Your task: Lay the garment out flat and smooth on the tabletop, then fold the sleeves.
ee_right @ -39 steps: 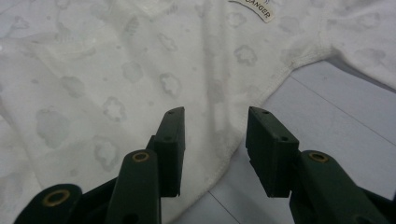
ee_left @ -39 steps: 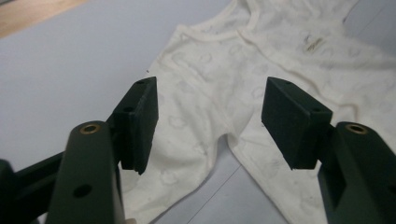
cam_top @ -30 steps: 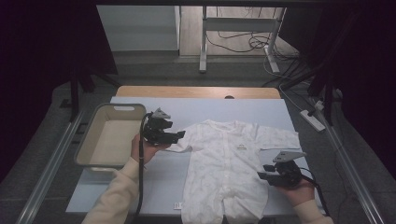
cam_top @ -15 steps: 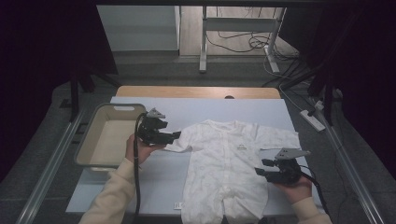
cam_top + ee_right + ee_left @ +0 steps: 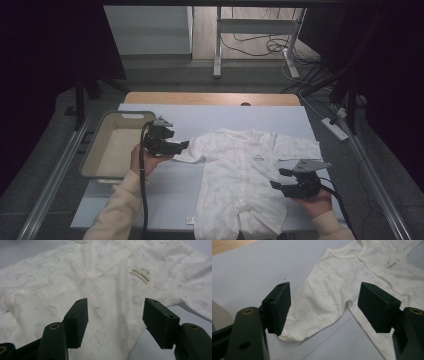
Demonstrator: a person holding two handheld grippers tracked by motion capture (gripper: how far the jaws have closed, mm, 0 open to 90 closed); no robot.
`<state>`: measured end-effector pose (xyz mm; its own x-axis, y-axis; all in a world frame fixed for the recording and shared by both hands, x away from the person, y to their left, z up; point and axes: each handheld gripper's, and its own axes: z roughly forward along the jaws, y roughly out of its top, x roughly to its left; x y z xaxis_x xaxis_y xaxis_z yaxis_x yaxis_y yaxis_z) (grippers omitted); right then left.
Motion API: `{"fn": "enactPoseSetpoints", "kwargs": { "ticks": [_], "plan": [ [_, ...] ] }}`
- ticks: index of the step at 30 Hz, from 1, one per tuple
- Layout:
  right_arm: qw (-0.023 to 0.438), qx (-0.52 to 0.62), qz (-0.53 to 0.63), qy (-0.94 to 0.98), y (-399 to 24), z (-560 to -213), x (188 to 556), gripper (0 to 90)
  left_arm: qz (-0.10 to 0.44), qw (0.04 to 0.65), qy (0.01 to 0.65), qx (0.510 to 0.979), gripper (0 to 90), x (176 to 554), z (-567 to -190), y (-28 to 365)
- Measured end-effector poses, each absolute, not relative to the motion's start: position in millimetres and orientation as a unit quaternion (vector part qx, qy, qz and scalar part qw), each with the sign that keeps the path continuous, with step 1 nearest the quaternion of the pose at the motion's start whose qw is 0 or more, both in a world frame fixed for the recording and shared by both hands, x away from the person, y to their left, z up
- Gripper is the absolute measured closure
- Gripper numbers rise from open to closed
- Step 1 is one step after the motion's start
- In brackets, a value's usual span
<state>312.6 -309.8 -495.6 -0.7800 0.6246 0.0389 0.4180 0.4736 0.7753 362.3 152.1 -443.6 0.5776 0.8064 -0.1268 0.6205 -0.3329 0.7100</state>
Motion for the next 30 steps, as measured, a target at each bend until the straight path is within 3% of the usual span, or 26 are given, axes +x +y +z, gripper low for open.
{"fn": "enactPoseSetpoints", "kwargs": {
  "ticks": [30],
  "plan": [
    [0.127,0.304,0.400,0.856,-309,-497,315,36.6,0.112,0.269,0.419,0.860,25.2,372,-483,117]
  ]
}}
